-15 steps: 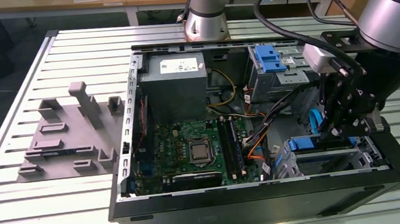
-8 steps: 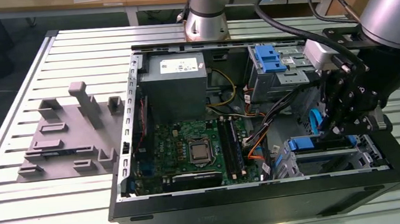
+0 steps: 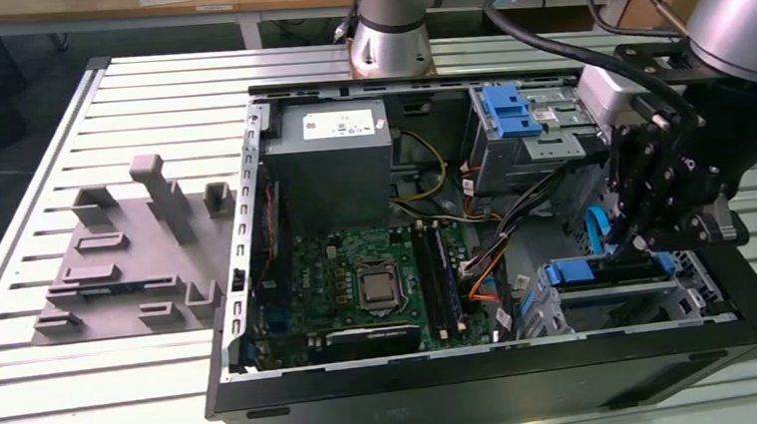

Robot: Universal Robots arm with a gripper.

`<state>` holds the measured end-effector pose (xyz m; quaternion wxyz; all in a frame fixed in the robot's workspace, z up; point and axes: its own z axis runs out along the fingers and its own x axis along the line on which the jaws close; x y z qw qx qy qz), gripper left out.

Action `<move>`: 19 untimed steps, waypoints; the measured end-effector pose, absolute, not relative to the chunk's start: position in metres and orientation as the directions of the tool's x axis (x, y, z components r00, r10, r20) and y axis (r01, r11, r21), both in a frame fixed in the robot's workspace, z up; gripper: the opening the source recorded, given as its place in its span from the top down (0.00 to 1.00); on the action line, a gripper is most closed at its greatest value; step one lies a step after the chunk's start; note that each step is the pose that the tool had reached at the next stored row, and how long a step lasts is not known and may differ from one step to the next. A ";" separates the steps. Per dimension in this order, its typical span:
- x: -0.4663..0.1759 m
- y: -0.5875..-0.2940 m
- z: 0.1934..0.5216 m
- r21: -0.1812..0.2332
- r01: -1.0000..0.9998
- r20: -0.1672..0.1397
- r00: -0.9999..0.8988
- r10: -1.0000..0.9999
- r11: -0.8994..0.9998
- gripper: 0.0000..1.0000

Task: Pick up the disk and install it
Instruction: 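Insert the second disk wire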

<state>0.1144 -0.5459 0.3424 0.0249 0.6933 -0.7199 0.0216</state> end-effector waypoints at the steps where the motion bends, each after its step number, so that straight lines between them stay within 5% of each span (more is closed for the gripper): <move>1: 0.114 -0.546 0.343 0.003 -0.999 0.066 -0.037 -0.997 0.038 0.76; 4: 0.114 -0.546 0.343 0.003 -0.999 0.066 -0.037 -0.997 0.038 0.78; 7: 0.114 -0.546 0.343 0.003 -0.999 0.066 -0.037 -0.997 0.038 0.89; 19: 0.115 -0.548 0.334 0.004 -0.999 0.057 -0.037 -0.998 0.038 0.89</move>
